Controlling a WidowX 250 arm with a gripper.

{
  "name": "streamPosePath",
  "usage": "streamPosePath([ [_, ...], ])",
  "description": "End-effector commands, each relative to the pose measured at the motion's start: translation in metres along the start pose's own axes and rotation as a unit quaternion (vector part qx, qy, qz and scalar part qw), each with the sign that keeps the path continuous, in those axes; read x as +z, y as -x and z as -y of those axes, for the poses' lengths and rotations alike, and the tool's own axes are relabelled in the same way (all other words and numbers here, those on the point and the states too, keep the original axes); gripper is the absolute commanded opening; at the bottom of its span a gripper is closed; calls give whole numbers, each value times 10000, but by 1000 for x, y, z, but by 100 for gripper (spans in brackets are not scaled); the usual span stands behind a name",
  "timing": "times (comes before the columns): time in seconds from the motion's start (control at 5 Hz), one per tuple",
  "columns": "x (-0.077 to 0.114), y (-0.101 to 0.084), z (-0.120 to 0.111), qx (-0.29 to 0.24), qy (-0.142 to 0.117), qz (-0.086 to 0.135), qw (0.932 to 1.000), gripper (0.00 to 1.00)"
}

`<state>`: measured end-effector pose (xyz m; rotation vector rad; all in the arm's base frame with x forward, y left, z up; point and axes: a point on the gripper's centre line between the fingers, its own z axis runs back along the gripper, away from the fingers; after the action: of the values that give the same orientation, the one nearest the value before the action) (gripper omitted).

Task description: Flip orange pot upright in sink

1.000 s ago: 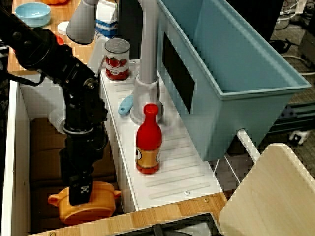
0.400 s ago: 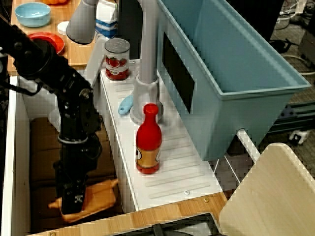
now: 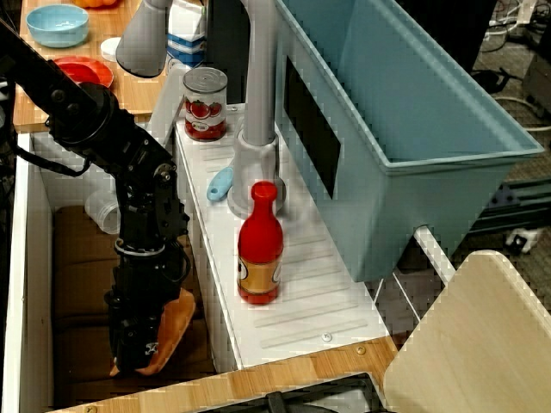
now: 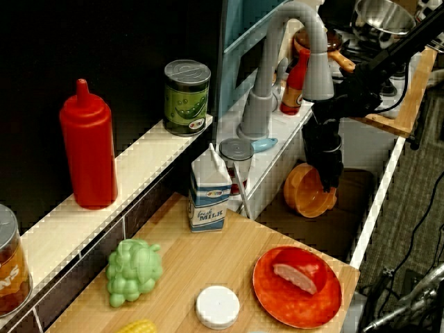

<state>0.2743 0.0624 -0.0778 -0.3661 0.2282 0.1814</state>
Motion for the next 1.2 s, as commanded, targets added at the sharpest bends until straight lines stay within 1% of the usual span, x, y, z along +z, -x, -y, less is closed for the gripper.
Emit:
streamPosePath([
  [0.0,4,-2,-6,18,-262,81,9996,0],
  [0.2,3,6,-8,77,-624,-26,9980,0],
  [0.4,6,14,-6,39,-1099,-314,9934,0],
  [0.6,6,17,1,232,-1643,-500,9849,0],
  [0.8,8,16,6,327,-1736,-720,9816,0],
  [1.0,15,15,8,344,-1686,-791,9819,0],
])
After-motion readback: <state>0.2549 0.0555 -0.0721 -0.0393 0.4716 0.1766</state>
